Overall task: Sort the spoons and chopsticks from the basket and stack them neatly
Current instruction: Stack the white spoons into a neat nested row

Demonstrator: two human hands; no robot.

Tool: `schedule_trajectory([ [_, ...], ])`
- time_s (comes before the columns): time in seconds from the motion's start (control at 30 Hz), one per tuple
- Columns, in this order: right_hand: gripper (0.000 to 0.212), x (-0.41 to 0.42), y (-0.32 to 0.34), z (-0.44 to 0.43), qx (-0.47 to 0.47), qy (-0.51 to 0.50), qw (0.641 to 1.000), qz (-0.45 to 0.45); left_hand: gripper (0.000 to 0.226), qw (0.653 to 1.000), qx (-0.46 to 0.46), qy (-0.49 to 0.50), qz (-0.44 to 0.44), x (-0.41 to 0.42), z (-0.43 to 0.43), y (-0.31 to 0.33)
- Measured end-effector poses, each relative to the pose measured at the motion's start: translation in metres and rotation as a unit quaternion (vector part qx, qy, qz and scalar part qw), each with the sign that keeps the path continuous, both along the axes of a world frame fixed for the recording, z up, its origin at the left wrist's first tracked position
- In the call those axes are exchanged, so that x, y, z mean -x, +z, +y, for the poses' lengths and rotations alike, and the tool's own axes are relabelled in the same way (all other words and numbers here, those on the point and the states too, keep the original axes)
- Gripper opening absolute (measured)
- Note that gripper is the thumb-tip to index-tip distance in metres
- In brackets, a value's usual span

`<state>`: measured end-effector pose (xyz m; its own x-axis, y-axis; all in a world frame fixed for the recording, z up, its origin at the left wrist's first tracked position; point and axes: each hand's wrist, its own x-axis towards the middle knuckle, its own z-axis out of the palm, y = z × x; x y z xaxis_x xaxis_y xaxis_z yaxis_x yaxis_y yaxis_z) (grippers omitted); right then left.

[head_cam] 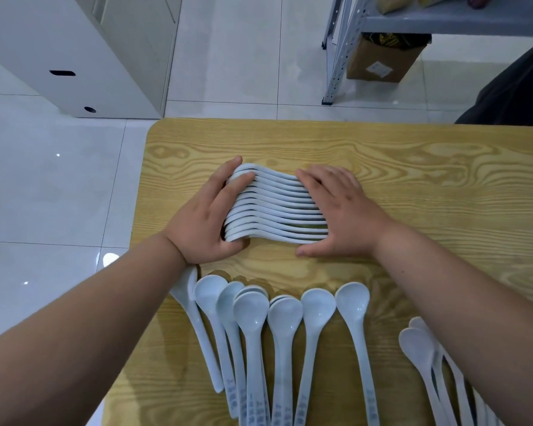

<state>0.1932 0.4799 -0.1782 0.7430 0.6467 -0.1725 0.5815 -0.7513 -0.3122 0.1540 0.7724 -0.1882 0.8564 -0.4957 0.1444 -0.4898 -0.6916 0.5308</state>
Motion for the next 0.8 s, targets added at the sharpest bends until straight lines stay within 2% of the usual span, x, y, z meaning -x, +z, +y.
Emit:
schedule_trajectory([
  [0.17,0.12,-0.002,-0.005,-0.01,-0.047,0.015,0.999,-0.012,0.095,1.0,-0.006,-0.014,-0.008,-0.001,0.002,-0.002],
  [0.3,0.111,-0.004,-0.005,-0.012,-0.116,-0.042,0.991,0.043,0.095,1.0,-0.007,-0.002,-0.011,0.0,0.003,-0.004],
  [0.53,0.102,0.006,-0.015,-0.004,-0.125,-0.043,0.989,-0.068,0.095,1.0,-0.009,0.011,-0.011,0.0,0.005,-0.006],
  [0.8,0.104,0.005,-0.014,-0.002,-0.107,-0.049,0.99,-0.076,0.094,1.0,-0.019,0.02,-0.003,0.001,0.003,-0.004],
])
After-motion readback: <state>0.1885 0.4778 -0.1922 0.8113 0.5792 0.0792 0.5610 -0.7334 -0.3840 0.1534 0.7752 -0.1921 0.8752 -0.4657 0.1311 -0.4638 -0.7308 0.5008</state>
